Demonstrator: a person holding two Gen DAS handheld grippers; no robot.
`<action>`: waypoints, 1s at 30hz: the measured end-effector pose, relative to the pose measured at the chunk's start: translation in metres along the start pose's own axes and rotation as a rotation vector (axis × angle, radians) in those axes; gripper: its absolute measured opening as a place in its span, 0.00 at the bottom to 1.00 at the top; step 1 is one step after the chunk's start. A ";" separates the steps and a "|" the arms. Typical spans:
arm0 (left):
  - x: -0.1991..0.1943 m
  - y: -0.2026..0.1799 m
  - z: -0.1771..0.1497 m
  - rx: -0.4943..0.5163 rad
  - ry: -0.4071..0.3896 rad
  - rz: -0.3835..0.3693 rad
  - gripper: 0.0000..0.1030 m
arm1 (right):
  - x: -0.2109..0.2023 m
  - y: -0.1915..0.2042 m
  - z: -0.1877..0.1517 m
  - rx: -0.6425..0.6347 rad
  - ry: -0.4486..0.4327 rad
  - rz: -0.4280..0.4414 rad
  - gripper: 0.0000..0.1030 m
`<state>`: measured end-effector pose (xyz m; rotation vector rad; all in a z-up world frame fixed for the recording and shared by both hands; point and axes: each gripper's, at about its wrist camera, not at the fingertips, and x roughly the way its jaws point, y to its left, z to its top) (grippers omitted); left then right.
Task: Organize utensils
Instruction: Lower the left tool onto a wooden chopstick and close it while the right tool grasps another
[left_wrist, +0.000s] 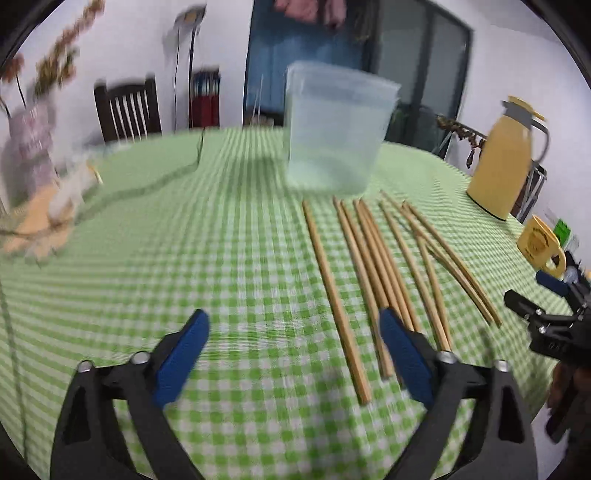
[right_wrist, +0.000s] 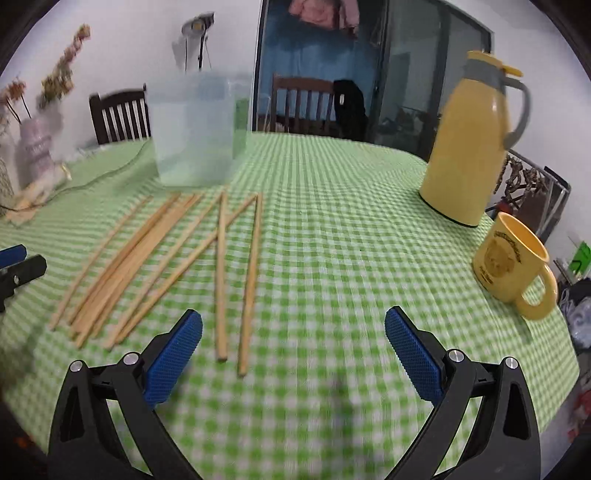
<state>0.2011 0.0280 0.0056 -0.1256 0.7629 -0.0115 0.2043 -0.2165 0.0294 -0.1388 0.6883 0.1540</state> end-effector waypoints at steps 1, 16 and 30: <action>0.006 0.000 0.002 0.000 0.022 -0.009 0.74 | 0.005 -0.002 0.003 0.007 0.009 0.023 0.93; 0.024 -0.040 -0.015 0.213 0.129 -0.072 0.17 | 0.036 0.001 0.005 0.016 0.136 0.120 0.30; -0.005 -0.023 -0.031 0.167 0.178 -0.215 0.08 | 0.009 -0.004 -0.022 0.024 0.108 0.109 0.06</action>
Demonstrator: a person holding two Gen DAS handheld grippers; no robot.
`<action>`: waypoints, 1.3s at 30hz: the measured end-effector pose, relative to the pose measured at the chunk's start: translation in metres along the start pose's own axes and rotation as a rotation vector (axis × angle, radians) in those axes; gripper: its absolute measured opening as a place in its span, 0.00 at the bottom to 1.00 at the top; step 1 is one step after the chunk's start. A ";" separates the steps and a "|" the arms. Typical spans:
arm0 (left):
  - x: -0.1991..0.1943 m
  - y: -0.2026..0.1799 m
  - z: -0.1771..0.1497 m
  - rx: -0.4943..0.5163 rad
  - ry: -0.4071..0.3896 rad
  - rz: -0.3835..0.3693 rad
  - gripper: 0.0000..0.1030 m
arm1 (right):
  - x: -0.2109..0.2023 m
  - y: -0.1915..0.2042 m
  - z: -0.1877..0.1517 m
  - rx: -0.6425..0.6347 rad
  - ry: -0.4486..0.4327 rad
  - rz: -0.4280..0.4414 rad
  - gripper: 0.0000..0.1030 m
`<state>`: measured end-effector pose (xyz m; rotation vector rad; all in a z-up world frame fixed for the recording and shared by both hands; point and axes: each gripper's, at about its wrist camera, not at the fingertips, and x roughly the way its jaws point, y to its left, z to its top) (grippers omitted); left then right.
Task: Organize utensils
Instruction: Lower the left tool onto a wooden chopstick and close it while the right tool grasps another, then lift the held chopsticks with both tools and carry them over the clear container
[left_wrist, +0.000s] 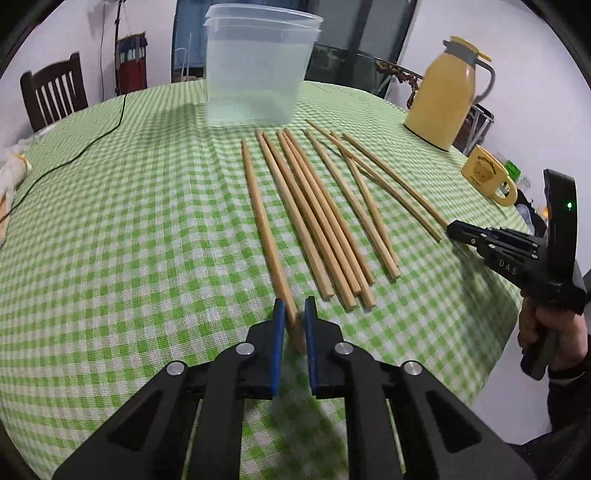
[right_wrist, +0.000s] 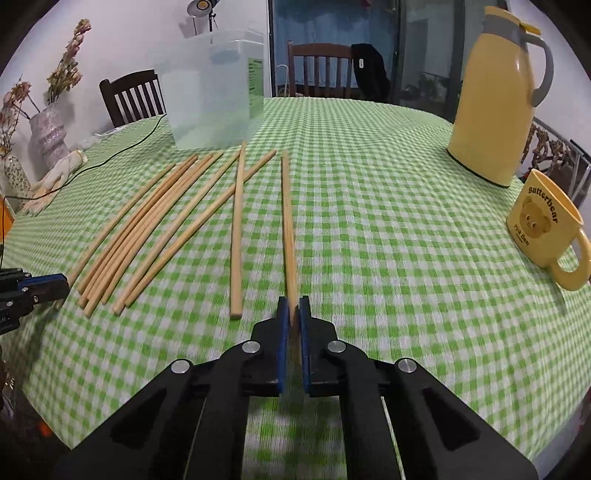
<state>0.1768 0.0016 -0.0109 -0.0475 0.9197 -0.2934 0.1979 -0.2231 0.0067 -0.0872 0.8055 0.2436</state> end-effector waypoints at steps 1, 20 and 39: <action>0.000 -0.001 0.000 0.006 0.001 0.005 0.08 | 0.000 -0.001 0.000 -0.001 -0.003 -0.001 0.06; 0.002 -0.018 0.002 0.102 0.027 0.059 0.08 | -0.001 0.002 -0.007 -0.022 -0.049 0.002 0.06; -0.032 0.007 0.018 -0.007 -0.078 0.079 0.03 | -0.019 0.006 0.004 -0.041 -0.116 -0.005 0.05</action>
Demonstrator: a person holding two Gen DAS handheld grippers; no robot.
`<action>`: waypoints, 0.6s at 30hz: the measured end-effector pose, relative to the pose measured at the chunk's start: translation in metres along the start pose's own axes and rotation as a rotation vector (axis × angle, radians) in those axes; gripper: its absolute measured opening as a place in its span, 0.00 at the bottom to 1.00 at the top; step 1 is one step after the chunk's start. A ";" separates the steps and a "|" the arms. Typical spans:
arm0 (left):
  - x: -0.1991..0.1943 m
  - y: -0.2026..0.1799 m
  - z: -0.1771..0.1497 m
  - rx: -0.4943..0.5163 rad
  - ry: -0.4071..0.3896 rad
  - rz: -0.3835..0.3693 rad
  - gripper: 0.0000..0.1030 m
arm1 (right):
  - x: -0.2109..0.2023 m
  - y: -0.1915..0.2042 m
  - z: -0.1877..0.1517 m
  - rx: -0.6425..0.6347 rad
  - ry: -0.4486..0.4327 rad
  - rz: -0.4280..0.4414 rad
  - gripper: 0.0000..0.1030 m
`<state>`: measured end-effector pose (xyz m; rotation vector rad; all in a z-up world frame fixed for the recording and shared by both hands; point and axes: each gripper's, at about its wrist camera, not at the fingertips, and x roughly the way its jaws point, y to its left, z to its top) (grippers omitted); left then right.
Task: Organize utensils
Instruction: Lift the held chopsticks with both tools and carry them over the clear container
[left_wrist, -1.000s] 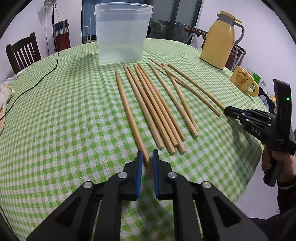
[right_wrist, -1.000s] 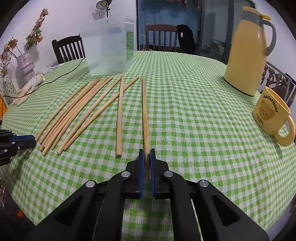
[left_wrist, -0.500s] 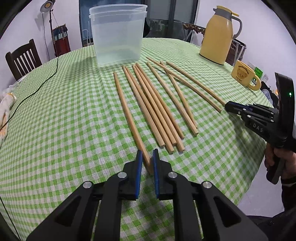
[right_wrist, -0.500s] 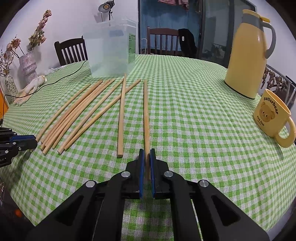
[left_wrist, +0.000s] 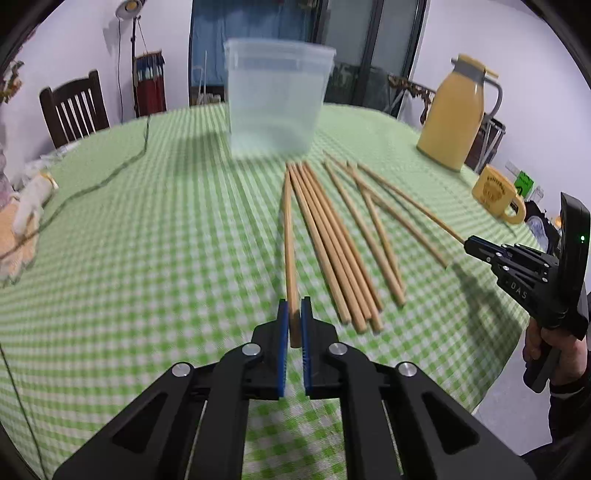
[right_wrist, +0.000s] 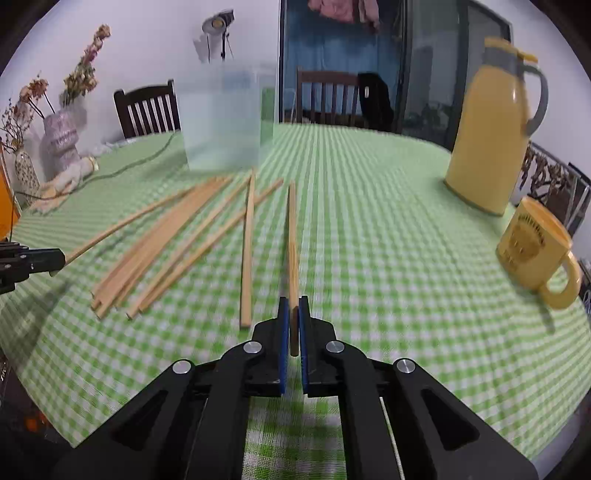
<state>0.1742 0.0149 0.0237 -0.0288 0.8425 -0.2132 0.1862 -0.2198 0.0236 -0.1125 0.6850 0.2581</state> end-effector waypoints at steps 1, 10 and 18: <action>-0.005 0.001 0.003 0.003 -0.016 0.003 0.03 | -0.005 0.000 0.004 -0.002 -0.017 -0.004 0.05; -0.050 0.011 0.031 0.026 -0.114 0.005 0.02 | -0.044 -0.003 0.032 -0.056 -0.117 0.000 0.05; -0.091 0.015 0.066 0.083 -0.212 0.025 0.00 | -0.067 -0.008 0.066 -0.102 -0.174 0.017 0.05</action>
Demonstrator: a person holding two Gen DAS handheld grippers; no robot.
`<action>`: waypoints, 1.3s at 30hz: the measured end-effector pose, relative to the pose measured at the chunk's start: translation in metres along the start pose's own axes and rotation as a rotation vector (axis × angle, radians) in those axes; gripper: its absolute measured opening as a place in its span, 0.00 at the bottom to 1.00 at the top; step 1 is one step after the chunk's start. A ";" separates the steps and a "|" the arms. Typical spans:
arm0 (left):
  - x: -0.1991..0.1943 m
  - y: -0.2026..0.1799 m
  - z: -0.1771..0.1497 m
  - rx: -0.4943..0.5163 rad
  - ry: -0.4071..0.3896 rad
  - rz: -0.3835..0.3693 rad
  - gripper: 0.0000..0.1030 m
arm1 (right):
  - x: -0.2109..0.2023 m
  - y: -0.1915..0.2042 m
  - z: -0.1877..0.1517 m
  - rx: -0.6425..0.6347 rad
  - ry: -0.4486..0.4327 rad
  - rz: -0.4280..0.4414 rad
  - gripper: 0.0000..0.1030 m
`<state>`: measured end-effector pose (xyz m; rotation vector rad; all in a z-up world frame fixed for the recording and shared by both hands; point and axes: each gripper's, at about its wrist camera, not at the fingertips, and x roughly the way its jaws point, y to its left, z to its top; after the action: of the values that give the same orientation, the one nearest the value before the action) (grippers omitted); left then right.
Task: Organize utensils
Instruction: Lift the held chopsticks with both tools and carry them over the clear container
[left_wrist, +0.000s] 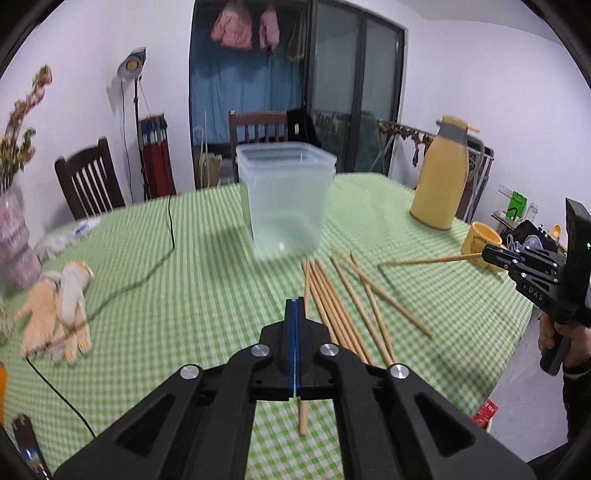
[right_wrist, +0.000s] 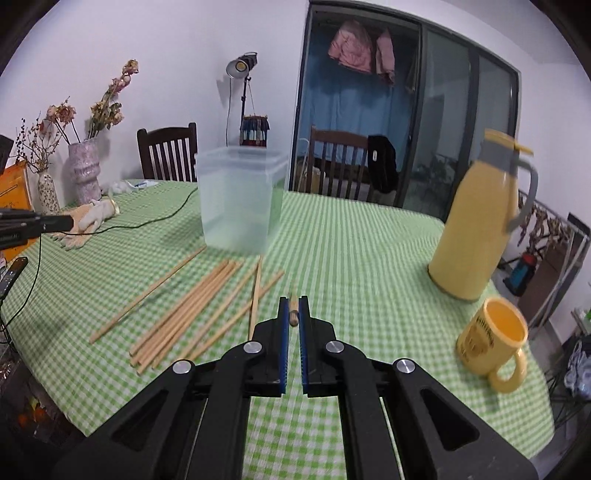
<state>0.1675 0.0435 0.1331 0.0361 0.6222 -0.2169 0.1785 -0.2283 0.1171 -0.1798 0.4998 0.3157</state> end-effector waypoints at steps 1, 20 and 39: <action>-0.003 0.001 0.001 0.001 -0.006 0.000 0.00 | -0.001 0.000 0.005 -0.011 -0.005 -0.003 0.05; 0.073 -0.001 -0.109 -0.021 0.326 -0.133 0.03 | -0.003 -0.008 -0.012 0.028 0.044 -0.021 0.05; 0.071 -0.003 -0.080 -0.037 0.267 -0.075 0.03 | -0.002 -0.007 -0.015 0.029 0.026 -0.009 0.05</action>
<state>0.1773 0.0350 0.0266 0.0062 0.8947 -0.2756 0.1721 -0.2388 0.1057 -0.1578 0.5287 0.2973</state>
